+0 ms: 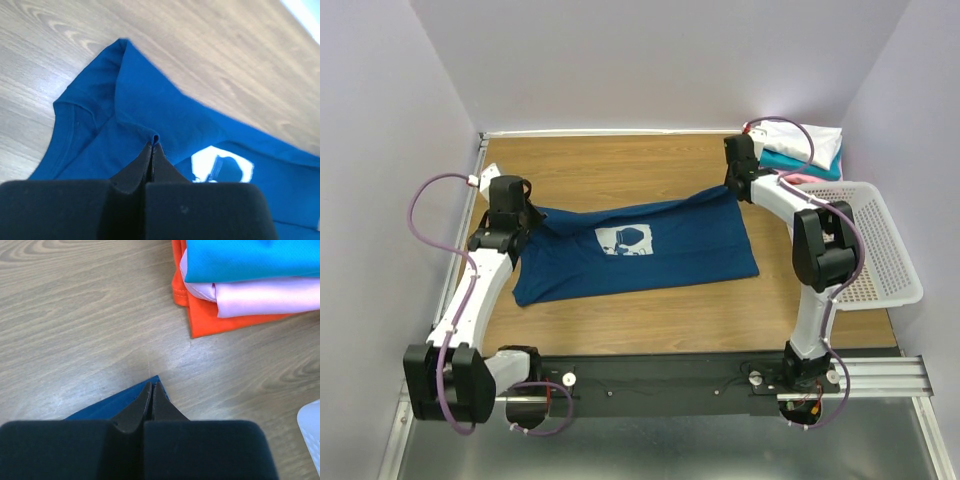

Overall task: Fold and stack the t-shirts
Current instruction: Fold the tshirt

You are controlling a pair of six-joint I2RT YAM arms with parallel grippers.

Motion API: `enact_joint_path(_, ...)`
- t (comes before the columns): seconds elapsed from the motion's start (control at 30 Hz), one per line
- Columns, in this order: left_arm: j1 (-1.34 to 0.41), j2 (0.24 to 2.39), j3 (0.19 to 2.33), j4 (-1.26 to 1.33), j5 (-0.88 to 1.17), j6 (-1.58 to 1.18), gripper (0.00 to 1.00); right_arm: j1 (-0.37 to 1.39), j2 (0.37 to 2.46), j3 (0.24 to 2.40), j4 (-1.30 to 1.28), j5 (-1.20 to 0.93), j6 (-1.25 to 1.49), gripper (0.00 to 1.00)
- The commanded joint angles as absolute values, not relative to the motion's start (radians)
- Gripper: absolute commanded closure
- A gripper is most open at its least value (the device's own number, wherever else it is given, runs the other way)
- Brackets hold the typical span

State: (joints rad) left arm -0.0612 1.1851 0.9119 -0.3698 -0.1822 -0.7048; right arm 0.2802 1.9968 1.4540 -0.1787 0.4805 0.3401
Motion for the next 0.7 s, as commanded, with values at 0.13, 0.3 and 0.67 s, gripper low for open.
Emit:
enact_joint_path(0.13,-0.069,1.036,0.882,-0.431,-0.192,-0.781,1.00,0.284,1.896,1.388,-0.166,0.465,0.321,0.99)
enact_joint_path(0.3,-0.069,0.965,0.812,-0.452,-0.201,-0.799,1.00,0.284,1.875,1.356,-0.166,0.453,0.319,0.99)
enact_joint_path(0.67,-0.069,0.879,0.749,-0.518,-0.230,-0.830,1.00,0.284,1.801,1.302,-0.167,0.439,0.288,0.99)
